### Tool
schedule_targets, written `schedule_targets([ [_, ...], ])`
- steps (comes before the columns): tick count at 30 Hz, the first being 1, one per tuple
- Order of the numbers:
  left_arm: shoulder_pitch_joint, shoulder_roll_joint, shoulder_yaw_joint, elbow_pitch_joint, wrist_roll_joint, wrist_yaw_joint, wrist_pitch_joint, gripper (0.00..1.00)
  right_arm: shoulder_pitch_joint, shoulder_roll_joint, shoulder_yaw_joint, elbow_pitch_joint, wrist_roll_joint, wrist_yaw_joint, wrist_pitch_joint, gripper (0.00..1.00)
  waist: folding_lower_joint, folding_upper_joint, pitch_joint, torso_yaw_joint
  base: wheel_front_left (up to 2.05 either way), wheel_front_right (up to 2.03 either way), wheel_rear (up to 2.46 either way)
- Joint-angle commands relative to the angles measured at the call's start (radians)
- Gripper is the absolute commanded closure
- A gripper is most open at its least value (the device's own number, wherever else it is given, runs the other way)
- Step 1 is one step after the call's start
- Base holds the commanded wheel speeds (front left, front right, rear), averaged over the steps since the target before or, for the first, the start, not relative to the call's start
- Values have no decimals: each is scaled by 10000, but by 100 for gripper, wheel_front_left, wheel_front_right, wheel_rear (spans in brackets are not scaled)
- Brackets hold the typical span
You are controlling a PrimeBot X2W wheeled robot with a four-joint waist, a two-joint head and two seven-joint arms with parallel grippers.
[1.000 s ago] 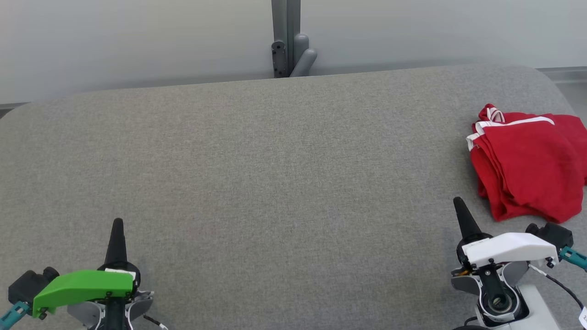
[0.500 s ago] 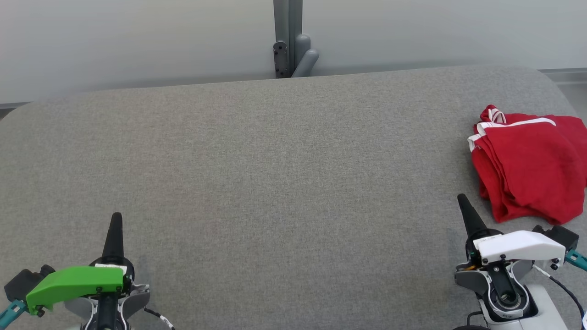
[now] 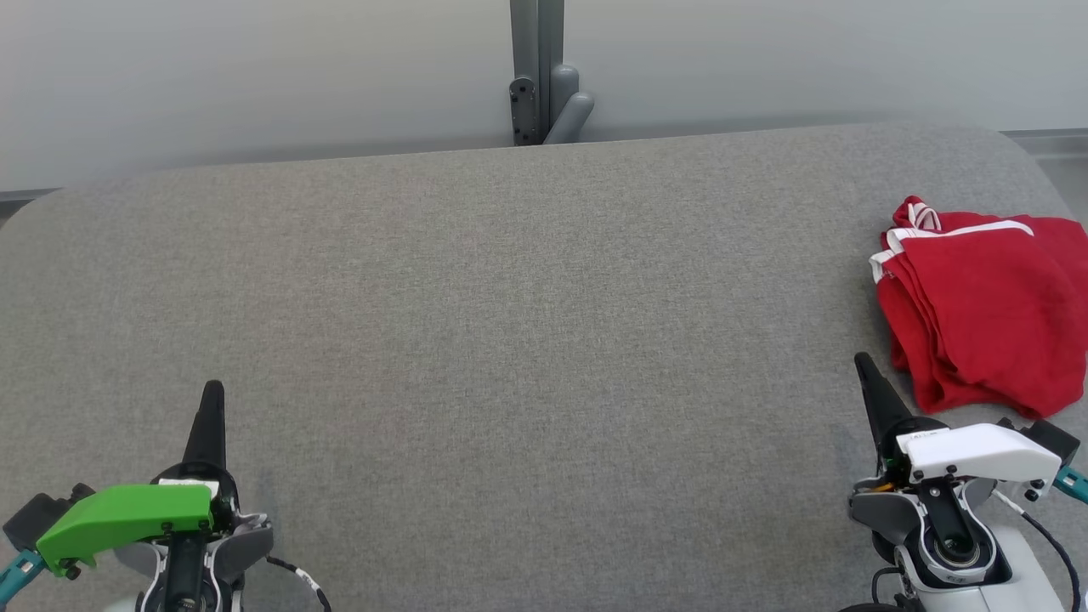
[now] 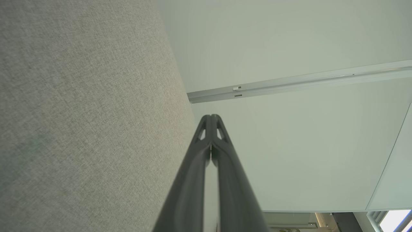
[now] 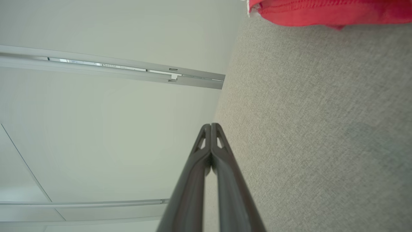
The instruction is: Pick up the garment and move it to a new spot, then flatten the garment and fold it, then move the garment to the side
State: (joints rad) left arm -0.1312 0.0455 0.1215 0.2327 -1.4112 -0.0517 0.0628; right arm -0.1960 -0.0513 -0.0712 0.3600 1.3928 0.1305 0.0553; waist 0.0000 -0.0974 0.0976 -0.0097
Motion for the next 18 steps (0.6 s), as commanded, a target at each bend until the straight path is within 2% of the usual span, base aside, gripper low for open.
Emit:
schedule_targets([
  [1,-161,64,23,-89,-199,48,74,100,-160,-67,-55,-92,221,5,74,100,0,0,-1,4,0,0,0],
  [18,-258,71,114,-255,-1366,125,408,100,-139,-113,-220,-190,1561,4,368,100,0,0,-22,57,0,0,0],
])
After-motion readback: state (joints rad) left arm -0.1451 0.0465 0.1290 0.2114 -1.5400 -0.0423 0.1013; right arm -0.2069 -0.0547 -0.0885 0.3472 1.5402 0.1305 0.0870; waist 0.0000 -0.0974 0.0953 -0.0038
